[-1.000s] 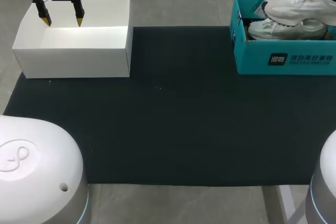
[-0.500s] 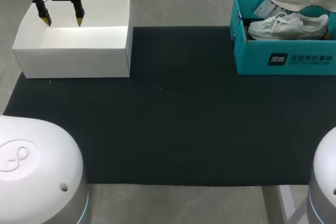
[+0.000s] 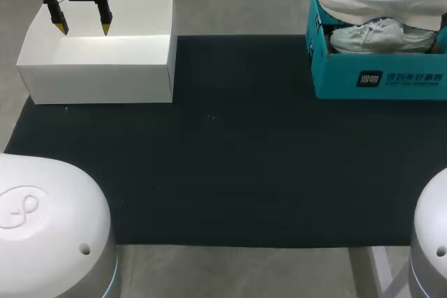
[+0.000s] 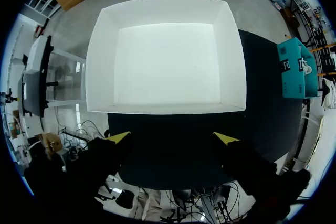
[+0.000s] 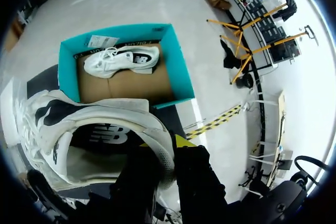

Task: Take the shoe out of the shoebox, open the shoe tongue, remove and reinsert the insole, then place the shoe into the shoebox

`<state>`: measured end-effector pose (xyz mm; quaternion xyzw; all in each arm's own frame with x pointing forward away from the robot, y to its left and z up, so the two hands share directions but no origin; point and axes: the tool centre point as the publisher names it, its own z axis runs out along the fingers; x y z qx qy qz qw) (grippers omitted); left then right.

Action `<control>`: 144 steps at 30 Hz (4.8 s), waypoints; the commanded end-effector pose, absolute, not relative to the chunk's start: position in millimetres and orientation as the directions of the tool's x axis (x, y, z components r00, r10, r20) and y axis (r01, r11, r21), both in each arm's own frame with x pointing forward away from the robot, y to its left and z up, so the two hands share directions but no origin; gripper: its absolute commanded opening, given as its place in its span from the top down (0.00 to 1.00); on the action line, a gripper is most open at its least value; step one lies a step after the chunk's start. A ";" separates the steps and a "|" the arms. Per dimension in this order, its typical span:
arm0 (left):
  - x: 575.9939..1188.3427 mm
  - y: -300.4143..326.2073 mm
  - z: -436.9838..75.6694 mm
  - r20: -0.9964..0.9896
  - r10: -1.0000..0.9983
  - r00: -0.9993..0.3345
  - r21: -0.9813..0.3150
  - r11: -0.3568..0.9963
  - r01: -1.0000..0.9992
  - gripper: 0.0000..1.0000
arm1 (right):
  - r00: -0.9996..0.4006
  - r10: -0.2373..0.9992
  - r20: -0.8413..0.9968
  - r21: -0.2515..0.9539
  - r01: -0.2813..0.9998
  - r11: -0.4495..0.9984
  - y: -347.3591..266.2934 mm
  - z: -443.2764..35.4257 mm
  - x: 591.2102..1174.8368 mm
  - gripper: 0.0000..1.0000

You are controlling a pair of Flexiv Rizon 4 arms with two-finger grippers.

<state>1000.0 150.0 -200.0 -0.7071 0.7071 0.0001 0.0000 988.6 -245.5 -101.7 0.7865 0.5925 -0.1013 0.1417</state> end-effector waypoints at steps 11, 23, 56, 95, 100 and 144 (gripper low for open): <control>1000.0 149.9 -200.0 0.000 -1.000 0.000 0.000 0.000 -1.000 0.00 | 0.248 0.896 -0.367 0.160 0.966 -0.202 -182.6 -102.9 917.9 1.00; 1000.0 149.9 -200.0 0.000 -1.000 0.000 0.000 0.000 -1.000 0.00 | 0.184 0.922 -0.342 0.108 0.982 -0.156 -100.5 -120.1 866.9 1.00; 1000.0 149.9 -200.0 0.000 -1.000 0.000 0.000 0.000 -1.000 0.00 | 0.106 0.939 -0.328 0.057 0.994 -0.093 -44.5 -126.8 814.6 1.00; 1000.0 149.9 -200.0 0.000 -1.000 0.000 0.000 0.000 -1.000 0.00 | 0.043 0.950 -0.308 -0.019 0.998 -0.052 35.4 -305.4 795.8 1.00; 1000.0 149.9 -200.0 0.000 -1.000 0.000 0.000 0.000 -1.000 0.00 | 0.029 0.952 -0.306 -0.027 0.999 -0.039 36.4 -323.6 795.9 1.00; 1000.0 149.9 -200.0 0.000 -1.000 0.000 0.000 0.000 -1.000 0.00 | -0.159 0.936 -0.315 -0.041 0.987 0.154 28.2 -305.8 777.3 0.00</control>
